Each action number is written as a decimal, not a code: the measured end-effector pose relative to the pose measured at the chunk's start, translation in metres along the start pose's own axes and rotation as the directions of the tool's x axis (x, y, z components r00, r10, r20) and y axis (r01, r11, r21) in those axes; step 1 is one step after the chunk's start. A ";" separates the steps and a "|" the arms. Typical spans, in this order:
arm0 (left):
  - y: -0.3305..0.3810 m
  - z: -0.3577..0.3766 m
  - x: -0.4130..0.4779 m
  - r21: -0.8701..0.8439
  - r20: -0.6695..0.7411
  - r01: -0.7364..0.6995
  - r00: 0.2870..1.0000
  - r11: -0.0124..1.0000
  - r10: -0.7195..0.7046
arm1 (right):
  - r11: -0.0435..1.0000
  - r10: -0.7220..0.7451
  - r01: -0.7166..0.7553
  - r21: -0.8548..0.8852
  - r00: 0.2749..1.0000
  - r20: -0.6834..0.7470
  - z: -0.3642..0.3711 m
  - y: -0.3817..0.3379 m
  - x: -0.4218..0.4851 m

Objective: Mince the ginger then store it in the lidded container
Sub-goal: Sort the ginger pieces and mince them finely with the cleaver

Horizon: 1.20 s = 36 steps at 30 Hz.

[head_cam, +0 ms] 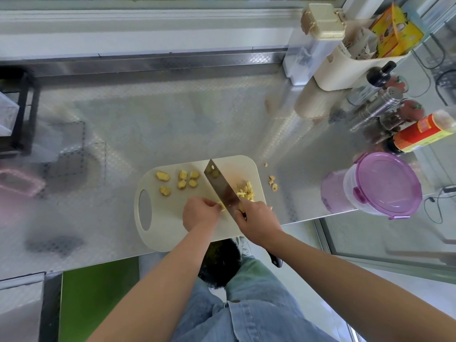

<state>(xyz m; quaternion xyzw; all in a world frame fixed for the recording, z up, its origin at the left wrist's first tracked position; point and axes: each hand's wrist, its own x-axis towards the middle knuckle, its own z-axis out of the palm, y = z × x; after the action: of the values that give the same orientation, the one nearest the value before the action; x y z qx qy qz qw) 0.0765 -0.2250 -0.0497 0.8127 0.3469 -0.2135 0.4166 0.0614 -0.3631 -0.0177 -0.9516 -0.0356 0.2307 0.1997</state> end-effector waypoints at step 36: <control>0.004 -0.001 0.001 0.018 0.003 -0.027 1.000 0.999 0.027 | 1.000 -0.009 0.009 -0.030 1.000 0.028 0.007 -0.002 0.003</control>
<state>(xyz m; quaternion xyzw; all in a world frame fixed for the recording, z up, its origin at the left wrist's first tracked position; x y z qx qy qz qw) 0.0803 -0.2258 -0.0477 0.8207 0.3335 -0.2121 0.4126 0.0609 -0.3579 -0.0236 -0.9511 -0.0460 0.2424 0.1860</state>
